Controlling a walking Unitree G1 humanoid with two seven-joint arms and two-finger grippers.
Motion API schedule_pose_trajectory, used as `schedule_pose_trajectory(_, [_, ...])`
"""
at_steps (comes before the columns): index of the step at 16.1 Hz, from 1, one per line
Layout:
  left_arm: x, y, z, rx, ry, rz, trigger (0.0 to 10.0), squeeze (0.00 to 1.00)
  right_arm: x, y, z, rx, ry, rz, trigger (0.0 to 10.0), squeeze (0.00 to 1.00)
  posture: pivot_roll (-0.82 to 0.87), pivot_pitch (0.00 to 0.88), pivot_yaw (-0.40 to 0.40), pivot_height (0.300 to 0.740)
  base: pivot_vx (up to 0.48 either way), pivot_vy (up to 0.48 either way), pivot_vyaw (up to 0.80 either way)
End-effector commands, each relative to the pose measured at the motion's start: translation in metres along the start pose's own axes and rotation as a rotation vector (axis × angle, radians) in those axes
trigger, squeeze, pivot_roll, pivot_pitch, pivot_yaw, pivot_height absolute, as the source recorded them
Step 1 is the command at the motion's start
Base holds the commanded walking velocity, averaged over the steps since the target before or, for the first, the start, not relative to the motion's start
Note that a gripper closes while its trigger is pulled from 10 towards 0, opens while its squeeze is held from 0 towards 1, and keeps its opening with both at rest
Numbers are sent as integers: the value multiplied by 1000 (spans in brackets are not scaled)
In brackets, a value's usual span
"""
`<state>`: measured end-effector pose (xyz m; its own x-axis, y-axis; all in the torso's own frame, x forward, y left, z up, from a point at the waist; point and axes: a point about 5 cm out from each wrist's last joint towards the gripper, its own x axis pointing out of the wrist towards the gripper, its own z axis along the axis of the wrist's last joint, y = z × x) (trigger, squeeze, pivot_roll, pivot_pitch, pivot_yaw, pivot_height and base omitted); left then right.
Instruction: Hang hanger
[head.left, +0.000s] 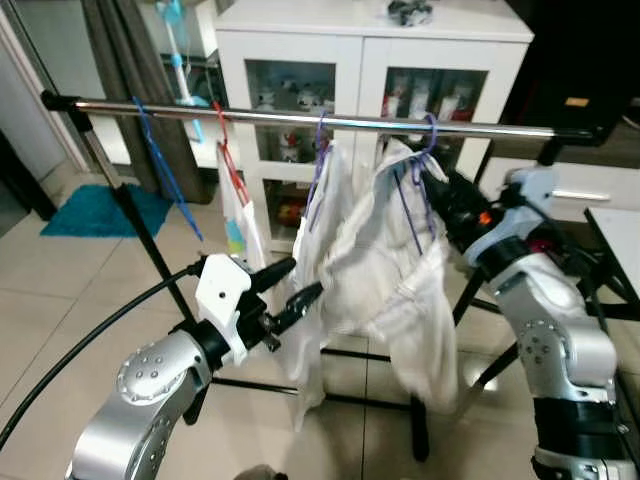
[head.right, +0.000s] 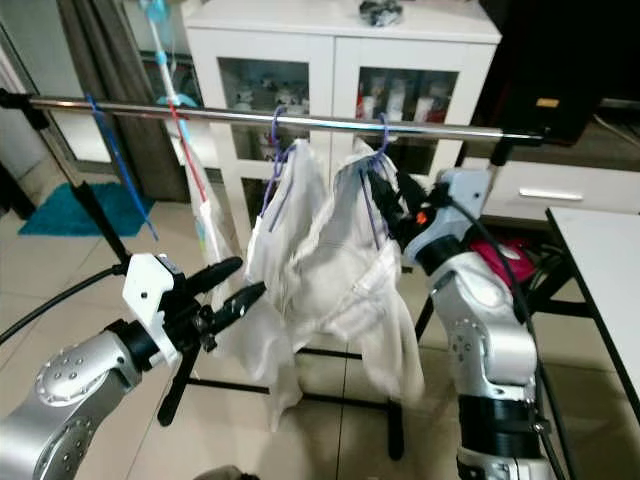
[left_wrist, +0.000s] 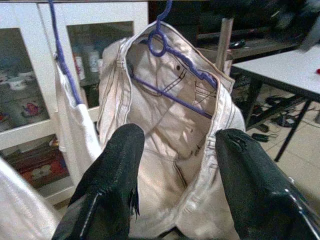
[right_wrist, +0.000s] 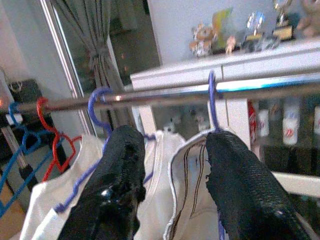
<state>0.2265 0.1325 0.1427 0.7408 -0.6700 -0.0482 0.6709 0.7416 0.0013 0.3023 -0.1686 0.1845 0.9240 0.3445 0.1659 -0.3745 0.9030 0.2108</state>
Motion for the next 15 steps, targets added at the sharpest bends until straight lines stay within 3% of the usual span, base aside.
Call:
schedule_pose_trajectory(1, [0,10,2,37,-1,79,10000,0,-5,1,4,5,-16,2,10000,1000,-105,0,60,740,0,0,0])
schedule_pose_trajectory(3, [-2,24,1,39,10,258,10000,0,-11,8,7,-31,-14,5,10000,1000,-111,0,64,740,0,0,0])
schedule_pose_trajectory(4, [-5,24,4,49,-4,273,10000,0,-17,10,-6,-28,63,-28,10000,694,-108,0,58,740,0,0,0])
schedule_pose_trajectory(5, [-7,22,5,61,-8,286,10000,0,-22,12,-13,-29,90,-45,10000,0,-103,0,56,740,0,0,0])
schedule_pose_trajectory(8, [-20,21,2,-1,-15,418,10000,0,-41,28,-39,-77,216,-36,10000,0,-95,0,52,740,0,101,0])
schedule_pose_trajectory(10, [-22,18,3,-16,-25,445,10000,0,-48,26,-40,-76,227,-80,10000,0,-95,0,47,740,0,315,0])
schedule_pose_trajectory(15, [-21,20,5,-14,-29,479,10000,0,-37,32,-40,-95,224,-45,10000,0,-71,0,33,740,0,316,0])
